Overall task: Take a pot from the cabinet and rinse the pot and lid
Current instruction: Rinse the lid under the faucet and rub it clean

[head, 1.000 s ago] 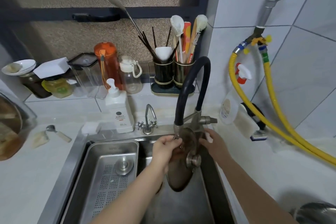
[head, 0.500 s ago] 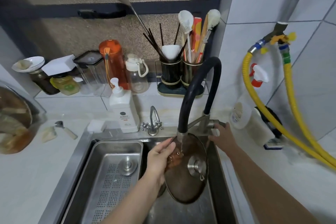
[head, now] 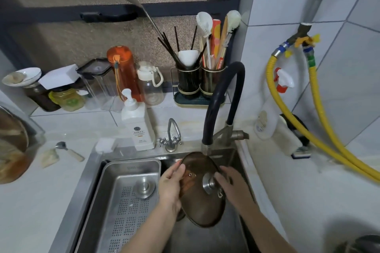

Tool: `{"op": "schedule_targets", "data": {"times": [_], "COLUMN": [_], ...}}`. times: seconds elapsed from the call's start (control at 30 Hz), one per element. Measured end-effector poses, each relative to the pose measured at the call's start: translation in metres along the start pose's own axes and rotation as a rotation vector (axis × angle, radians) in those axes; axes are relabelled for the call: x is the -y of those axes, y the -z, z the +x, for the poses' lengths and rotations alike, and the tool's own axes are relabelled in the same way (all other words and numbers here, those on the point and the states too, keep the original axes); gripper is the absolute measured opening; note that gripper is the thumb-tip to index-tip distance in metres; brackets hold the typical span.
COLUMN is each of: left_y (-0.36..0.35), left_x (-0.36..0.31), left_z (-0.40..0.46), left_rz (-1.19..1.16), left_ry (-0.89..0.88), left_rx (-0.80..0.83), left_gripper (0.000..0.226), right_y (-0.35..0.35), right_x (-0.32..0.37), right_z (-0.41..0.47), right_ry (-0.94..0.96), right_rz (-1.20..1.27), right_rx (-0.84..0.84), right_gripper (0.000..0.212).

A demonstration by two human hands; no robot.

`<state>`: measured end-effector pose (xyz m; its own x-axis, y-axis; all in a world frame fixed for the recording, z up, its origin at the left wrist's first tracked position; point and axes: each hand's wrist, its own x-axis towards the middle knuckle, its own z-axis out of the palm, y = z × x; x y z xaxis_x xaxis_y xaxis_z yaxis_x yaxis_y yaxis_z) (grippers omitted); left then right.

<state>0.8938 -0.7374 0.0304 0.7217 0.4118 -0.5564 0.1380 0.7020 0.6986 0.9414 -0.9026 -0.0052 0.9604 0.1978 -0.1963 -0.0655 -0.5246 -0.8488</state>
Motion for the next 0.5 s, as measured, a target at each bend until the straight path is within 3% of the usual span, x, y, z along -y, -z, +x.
{"op": "schedule_targets", "data": {"times": [0.13,0.27,0.37,0.5], "left_y": [0.017,0.032,0.043,0.058], "left_x": [-0.003,-0.006,-0.007,-0.011], "left_z": [-0.004,-0.011,-0.013,-0.014], "left_rz": [-0.018,-0.009,0.022,0.203], "left_ry": [-0.004,0.017,0.044,0.001], "left_rx": [-0.014,0.017,0.037,0.089], "left_gripper": [0.033,0.032,0.034,0.031], "right_y": [-0.028,-0.045,-0.052,-0.056], "right_x": [0.003,0.011,0.017,0.023], "right_z": [-0.033,-0.047,-0.057,-0.067], "right_ry": [0.044,-0.006,-0.004,-0.018], "right_rz": [-0.081,-0.148,-0.155,-0.121], "right_rx": [-0.060,-0.106,-0.153,-0.164], "right_gripper": [0.029,0.046,0.044,0.045]}}
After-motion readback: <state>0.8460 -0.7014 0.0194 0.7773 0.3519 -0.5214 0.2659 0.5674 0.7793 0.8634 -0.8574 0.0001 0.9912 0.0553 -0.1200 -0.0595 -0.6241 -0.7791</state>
